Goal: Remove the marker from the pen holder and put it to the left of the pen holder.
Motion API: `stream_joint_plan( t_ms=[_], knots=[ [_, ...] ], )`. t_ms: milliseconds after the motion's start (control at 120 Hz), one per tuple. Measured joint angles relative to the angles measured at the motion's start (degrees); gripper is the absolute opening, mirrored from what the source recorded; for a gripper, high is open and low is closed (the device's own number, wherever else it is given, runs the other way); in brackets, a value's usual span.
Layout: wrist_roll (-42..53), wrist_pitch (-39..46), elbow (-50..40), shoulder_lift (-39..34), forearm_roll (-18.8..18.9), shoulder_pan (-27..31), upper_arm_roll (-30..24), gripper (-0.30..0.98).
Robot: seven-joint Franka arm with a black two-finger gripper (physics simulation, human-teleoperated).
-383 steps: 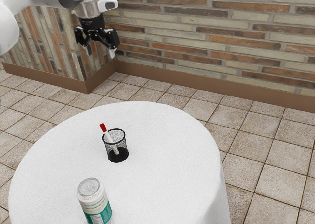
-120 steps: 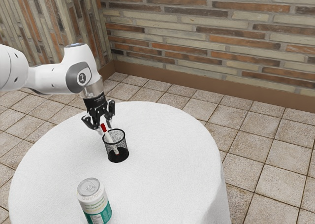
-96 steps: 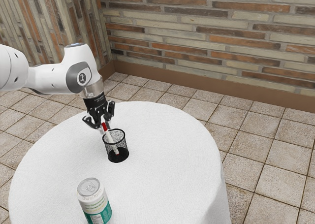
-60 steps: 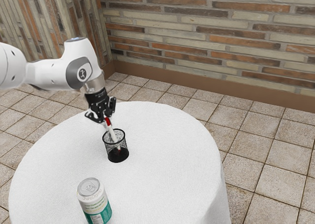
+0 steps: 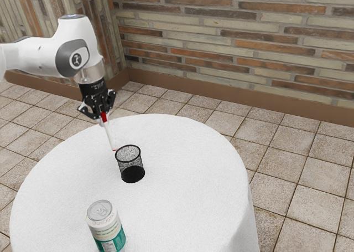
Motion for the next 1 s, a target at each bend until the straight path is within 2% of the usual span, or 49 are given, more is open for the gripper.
stream_joint_plan(
  t_ms=[142,292,508,892,1000],
  knots=[
    [-0.1,-5.6,1.0,1.2,1.2,0.1,1.5,-0.07],
    [-0.2,-13.0,7.2,8.9,2.0,0.1,2.8,-0.07],
    [-0.2,-21.7,9.7,14.6,2.4,0.5,4.9,-0.06],
    [0.2,-29.5,13.2,22.7,2.0,1.2,6.4,-0.06],
    [0.5,-29.6,13.1,22.9,1.8,1.3,6.5,0.04]
  ],
)
